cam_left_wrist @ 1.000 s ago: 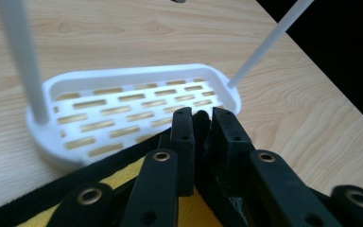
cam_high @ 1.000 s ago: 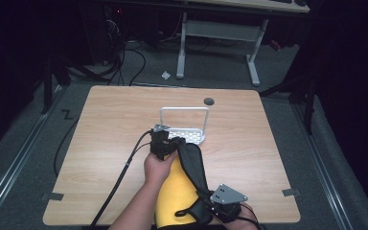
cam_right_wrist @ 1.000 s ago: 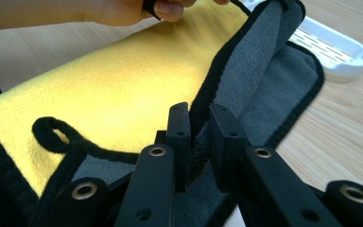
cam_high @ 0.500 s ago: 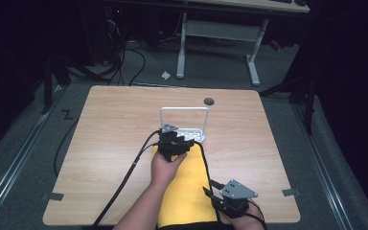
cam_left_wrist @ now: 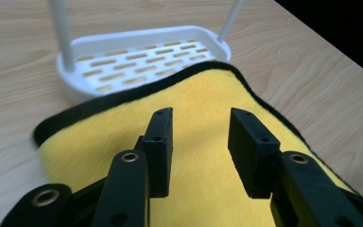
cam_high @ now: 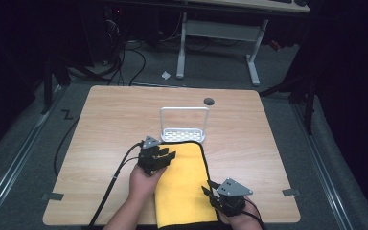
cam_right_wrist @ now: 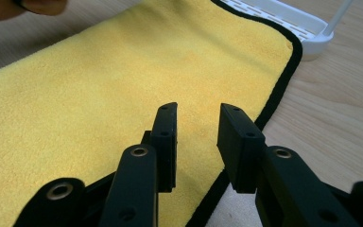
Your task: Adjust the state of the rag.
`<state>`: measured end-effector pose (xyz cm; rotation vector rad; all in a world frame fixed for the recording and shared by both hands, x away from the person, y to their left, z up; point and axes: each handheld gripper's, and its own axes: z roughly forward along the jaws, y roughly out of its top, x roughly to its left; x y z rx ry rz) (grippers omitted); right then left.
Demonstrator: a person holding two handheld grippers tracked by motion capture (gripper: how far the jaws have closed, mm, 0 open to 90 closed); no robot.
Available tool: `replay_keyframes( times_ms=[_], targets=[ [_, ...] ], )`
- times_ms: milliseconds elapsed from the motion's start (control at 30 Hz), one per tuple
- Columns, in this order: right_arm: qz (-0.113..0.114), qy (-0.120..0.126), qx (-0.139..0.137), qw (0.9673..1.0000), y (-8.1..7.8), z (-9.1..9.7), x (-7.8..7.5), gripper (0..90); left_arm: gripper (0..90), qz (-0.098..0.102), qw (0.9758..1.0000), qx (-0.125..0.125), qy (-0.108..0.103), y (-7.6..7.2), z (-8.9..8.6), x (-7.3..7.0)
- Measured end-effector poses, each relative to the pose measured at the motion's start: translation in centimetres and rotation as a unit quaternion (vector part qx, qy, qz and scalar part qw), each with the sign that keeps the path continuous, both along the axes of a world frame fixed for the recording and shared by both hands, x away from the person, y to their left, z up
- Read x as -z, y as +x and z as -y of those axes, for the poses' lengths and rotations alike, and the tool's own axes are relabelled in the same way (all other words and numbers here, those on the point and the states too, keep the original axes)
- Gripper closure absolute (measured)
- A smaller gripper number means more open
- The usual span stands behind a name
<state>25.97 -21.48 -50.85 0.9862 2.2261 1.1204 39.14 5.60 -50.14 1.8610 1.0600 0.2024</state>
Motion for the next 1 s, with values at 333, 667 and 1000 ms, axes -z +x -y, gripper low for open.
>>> replay_keyframes(
  times_ms=[333, 667, 1000],
  targets=[
    [-0.013, 0.005, 0.011, 0.9998, 2.8, -0.4, 0.1, 80.7, 74.5, -0.010, 0.9991, 0.022, 0.035, -3.9, -2.3, 1.5],
    [-0.052, -0.039, 0.028, 0.9975, 9.5, -3.1, 1.3, 87.4, 80.4, -0.018, 0.9966, 0.029, 0.075, -3.3, -1.7, 2.9],
    [-0.061, -0.049, -0.012, 0.9969, 6.4, -2.7, 2.1, 84.2, 79.0, -0.028, 0.9955, 0.064, 0.063, -4.9, -2.8, 3.1]
  ],
)
